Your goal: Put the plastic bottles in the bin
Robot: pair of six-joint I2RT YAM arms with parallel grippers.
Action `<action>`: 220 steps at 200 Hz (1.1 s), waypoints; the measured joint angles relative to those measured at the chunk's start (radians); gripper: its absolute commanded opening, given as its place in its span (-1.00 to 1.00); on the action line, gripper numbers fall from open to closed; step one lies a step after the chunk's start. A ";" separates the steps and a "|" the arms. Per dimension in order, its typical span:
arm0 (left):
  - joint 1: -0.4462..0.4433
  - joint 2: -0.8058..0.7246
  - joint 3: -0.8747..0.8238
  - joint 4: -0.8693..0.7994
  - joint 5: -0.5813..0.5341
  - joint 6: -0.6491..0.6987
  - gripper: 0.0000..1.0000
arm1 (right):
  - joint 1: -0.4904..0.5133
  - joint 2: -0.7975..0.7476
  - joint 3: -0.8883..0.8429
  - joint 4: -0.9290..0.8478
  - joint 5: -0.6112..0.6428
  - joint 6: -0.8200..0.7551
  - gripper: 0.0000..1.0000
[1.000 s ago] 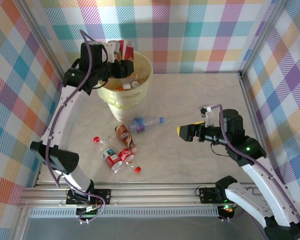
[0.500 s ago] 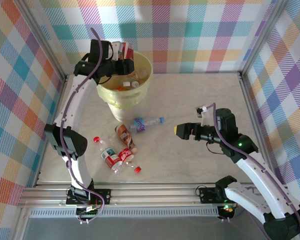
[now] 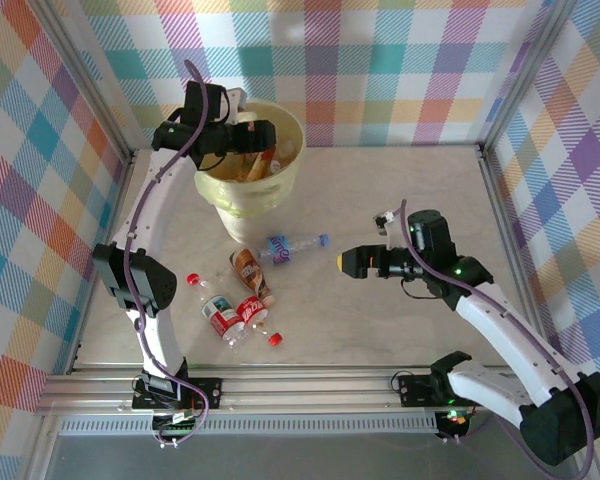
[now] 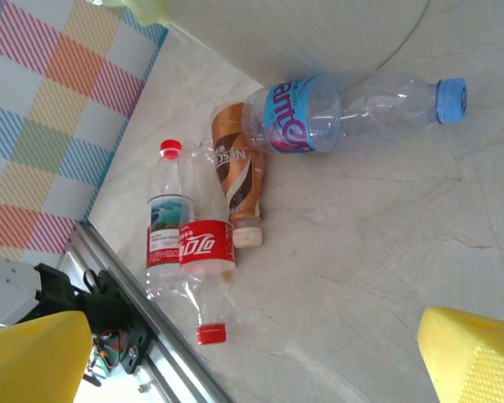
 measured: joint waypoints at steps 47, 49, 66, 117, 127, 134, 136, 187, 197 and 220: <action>0.000 -0.026 0.000 -0.001 -0.003 -0.014 1.00 | 0.028 0.035 0.000 0.023 -0.031 -0.028 0.99; 0.000 -0.030 0.000 -0.001 -0.003 -0.014 1.00 | 0.032 0.039 0.000 0.024 -0.032 -0.029 0.99; 0.000 -0.068 -0.006 0.000 0.006 -0.013 1.00 | 0.068 0.062 0.000 0.030 -0.030 -0.039 0.99; 0.000 -0.285 -0.171 0.027 0.128 -0.003 1.00 | 0.232 0.071 -0.003 0.000 0.126 -0.078 0.99; 0.000 -0.328 -0.220 0.045 0.168 -0.002 1.00 | 0.262 0.072 -0.003 -0.007 0.162 -0.080 0.99; 0.000 -0.360 -0.262 0.060 0.199 -0.003 1.00 | 0.282 0.074 -0.003 -0.010 0.184 -0.080 0.99; -0.001 -0.370 -0.275 0.066 0.209 -0.003 1.00 | 0.289 0.075 -0.003 -0.010 0.192 -0.080 0.99; -0.016 -0.502 -0.491 0.195 0.402 -0.005 1.00 | 0.433 0.149 -0.003 -0.007 0.324 -0.056 0.78; -0.027 -0.513 -0.524 0.222 0.431 0.000 1.00 | 0.456 0.185 -0.003 -0.003 0.340 -0.050 0.73; -0.058 -0.517 -0.579 0.263 0.470 0.022 1.00 | 0.499 0.267 -0.001 0.010 0.364 -0.036 0.60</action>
